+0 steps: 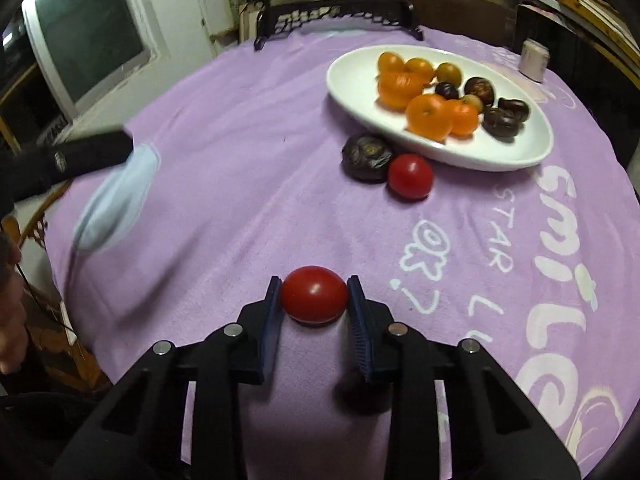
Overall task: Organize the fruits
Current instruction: 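Grasp a red tomato with the right tool while the left tool grasps a dark plum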
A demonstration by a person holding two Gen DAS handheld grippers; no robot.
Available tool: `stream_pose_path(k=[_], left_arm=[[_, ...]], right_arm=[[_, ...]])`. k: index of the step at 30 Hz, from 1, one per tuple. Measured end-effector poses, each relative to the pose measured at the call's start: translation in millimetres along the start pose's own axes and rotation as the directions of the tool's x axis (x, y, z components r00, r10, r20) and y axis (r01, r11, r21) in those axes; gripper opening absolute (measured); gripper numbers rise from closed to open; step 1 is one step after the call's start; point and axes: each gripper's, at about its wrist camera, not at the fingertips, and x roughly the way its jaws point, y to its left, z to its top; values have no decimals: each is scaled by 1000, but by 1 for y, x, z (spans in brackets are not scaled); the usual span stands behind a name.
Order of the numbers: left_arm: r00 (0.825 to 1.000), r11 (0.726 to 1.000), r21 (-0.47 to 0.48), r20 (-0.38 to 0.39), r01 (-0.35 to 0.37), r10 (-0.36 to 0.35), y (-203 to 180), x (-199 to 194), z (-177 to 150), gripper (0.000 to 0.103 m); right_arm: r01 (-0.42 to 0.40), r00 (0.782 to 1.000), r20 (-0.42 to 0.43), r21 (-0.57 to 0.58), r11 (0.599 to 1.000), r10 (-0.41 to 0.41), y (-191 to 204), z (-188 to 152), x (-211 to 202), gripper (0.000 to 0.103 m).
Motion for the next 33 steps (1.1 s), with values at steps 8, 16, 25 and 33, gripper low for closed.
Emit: stream_pose_path(k=[8,16,25,33], left_arm=[[994,990,111,-73,85,-78,-48,11,-21,101],[976,970,198,-192,142,-104,-109,46,-46,101],[976,949,265,-179,169,-124,-167,73,-40,99],[973,931,323,-200,172,-111,-191,92,-43,34]], right_arm=[[116,990,70,62,991,-120,-41,-19,-48,33],[91,992,77,129,988,-102,-70,-56,-68,33],[104,990,73,189,977,-119,-96,-75,-73,33],[102,989,83,213,972,-122,-105,-80,-80,33]])
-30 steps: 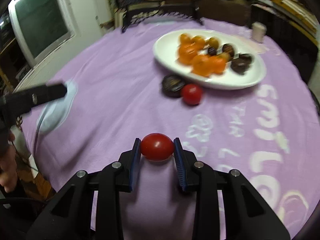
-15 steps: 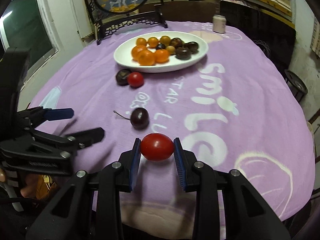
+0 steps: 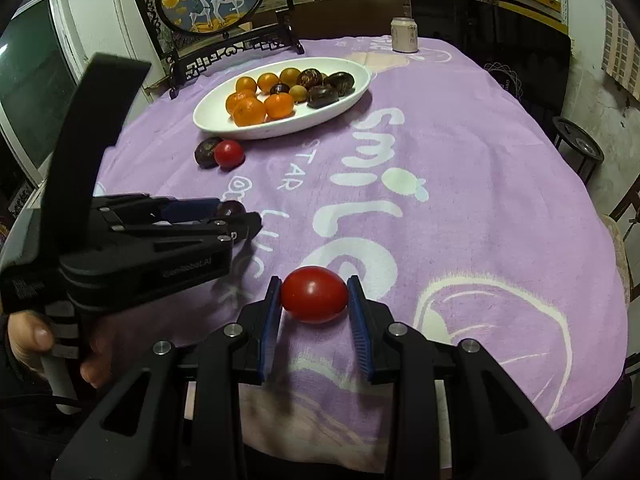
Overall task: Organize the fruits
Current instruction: 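Grasp a red tomato with the right tool while the left tool grasps a dark plum, then carry both fruits over the white plate and release them onto it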
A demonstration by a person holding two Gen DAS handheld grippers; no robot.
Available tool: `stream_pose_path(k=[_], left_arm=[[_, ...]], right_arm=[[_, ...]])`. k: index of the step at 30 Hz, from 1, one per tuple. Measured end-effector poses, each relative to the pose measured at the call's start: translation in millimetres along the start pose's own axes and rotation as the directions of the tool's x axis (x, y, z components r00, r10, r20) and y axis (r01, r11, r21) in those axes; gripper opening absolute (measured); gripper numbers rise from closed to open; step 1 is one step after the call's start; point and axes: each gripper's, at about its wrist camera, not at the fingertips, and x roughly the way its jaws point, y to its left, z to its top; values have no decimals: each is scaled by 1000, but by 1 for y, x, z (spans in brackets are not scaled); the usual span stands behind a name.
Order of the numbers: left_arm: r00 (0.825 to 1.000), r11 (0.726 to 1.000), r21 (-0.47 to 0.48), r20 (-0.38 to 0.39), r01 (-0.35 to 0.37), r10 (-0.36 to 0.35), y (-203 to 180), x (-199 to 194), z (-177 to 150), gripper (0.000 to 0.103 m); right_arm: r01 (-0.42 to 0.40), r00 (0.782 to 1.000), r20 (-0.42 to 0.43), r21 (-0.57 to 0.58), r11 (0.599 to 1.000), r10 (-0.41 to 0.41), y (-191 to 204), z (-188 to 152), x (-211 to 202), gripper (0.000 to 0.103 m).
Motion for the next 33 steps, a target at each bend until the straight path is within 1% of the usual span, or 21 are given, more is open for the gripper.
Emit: stream_pose_path(k=[1,3,7,14,18,21,24,28,30,33], left_arm=[[1000,1000,-2,6,0,0,1,-2,0,28],[999,999,-27,3,38,-38,7,-5,0,28],[998,997,-58,49,41,-38,19,-23,-2,28],[995,993,-99,82,57,-49,37,-45,-5,28],[994,993,-101,97,65,-56,46,-53,-2,28],[993,992,-112,109,58,-45,61,-59,7,28],[993,991,-128,117,43,-28,82,-63,26,28],[994,989,-145,108,30,-14,112,-55,75,28],[997,986,-161,81,33,-20,127,-40,105,28],[999,982,-186,45,26,-18,142,-15,141,28]], right_arm=[[0,1000,2,-1,1000,0,0,1,0,33],[-1,1000,6,-4,1000,1,2,2,-2,33],[-5,1000,9,-7,1000,5,5,3,-2,33],[-14,1000,7,-18,1000,14,12,10,2,33],[-17,1000,5,-30,999,17,17,19,7,33],[-23,1000,5,-53,998,23,22,33,13,33],[-39,999,11,-88,995,40,28,56,21,33],[-42,998,38,-133,990,47,34,102,35,33],[-43,997,56,-150,988,51,36,129,47,33],[-42,998,41,-156,987,49,35,161,72,33]])
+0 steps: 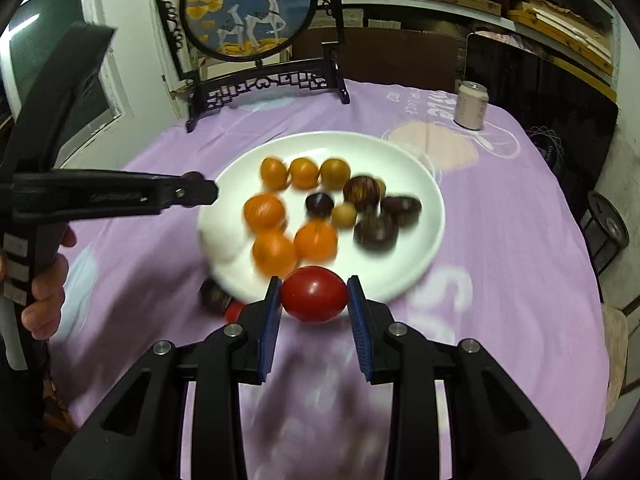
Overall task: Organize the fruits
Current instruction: 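Carry both fruits over the white plate and release them onto it, then move both open tools back to the last fruits beside the plate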
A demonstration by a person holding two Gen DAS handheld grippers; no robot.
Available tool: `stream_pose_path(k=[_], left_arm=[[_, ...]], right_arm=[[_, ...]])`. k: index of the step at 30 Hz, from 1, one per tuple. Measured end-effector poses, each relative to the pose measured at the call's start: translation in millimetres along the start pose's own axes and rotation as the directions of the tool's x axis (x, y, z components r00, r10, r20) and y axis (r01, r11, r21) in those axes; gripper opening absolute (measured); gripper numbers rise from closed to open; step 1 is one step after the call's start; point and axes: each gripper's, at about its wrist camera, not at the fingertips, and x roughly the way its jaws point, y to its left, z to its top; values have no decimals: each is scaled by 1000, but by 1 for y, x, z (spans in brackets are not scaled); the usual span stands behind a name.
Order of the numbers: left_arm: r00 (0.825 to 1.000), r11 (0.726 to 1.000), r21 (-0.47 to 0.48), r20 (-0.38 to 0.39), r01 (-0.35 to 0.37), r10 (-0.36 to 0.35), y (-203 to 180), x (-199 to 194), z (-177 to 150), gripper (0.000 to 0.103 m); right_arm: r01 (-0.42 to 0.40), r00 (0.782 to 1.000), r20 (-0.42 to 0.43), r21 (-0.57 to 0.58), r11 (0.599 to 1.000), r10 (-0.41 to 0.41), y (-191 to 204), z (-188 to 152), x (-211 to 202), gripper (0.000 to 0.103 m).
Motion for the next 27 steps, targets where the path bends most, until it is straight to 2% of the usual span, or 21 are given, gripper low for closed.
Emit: stream_pose_path(k=[4,8,14,15,17,19,21,25,27], left_arm=[[998,999,-24,-52,-27,26,7,44,37,28],[996,999,-30,-80,-30,27,10,67,46,28],[995,999,-34,-96,-35,32,13,81,52,29],[995,999,-34,-95,-37,34,13,81,53,31],[995,998,-33,-91,-46,43,12,80,53,51],[996,998,-25,-73,-50,48,10,74,52,61],[997,999,-17,-57,-44,43,8,63,48,64],[999,999,-23,16,-32,32,6,18,22,84],[997,999,-25,57,-47,48,3,-2,4,87]], right_arm=[[16,999,-41,12,1000,-15,-14,24,37,33],[16,998,-60,16,1000,-15,-23,39,64,33],[8,998,-59,4,1000,-7,-24,48,80,35],[10,999,-53,1,1000,-10,-23,48,80,43],[57,998,-28,-13,998,-58,-21,49,76,64],[95,995,-12,-33,995,-96,-19,48,68,65],[118,993,-15,-38,992,-119,-18,42,54,71],[120,993,5,-23,992,-120,-10,17,17,93],[120,992,30,-7,993,-119,-3,-3,-4,95]])
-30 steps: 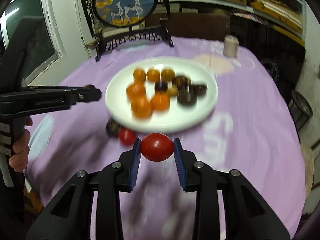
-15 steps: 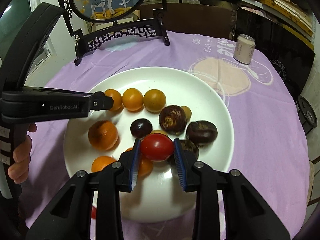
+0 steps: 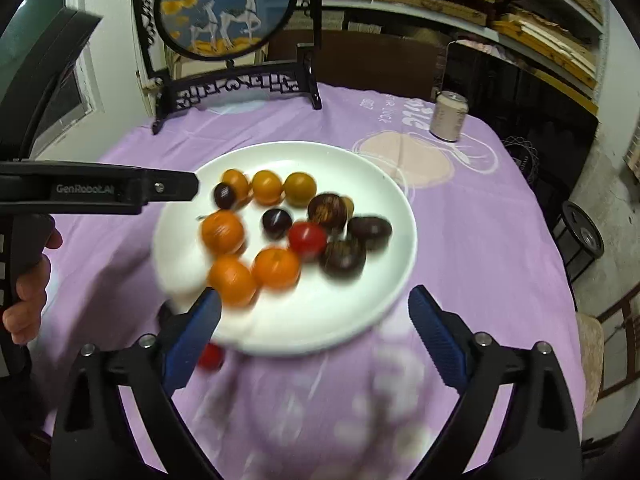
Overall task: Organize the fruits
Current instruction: 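Move both open tools back to the last fruits beside the plate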
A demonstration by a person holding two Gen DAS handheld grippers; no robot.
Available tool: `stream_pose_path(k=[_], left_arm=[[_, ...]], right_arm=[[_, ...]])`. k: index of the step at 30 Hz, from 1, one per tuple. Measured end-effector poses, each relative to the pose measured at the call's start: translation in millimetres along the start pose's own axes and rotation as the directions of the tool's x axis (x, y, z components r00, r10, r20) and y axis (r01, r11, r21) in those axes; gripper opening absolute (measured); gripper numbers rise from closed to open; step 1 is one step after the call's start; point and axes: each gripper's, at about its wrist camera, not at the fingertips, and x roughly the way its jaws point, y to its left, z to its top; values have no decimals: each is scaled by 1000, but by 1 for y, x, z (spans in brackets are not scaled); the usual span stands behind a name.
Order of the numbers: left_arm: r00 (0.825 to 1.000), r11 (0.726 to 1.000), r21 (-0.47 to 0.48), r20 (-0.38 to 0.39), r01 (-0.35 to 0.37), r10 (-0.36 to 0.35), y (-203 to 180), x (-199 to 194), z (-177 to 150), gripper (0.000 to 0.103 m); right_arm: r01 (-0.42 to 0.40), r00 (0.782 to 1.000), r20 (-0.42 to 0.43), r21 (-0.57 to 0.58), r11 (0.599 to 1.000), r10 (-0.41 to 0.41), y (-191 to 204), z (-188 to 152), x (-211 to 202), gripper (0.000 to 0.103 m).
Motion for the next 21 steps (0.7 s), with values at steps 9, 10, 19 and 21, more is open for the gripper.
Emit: stream_pose_path(k=[9,10,19,21], left_arm=[[991,997,-9,109,-73,74,-9,-62,-88,98],[991,997,-5,107,-80,80,-8,-63,-92,98],[992,995,-43,90,-88,91,14,-66,-111,98],[992,995,-54,86,-89,94,21,-66,-114,98]], right_arm=[[-15,999,37,38,999,14,22,-42,-48,96],[-14,999,34,37,999,13,24,-44,-48,96],[-11,1000,-10,19,1000,11,41,-54,-43,96],[-20,1000,-20,14,1000,21,47,-55,-41,96]])
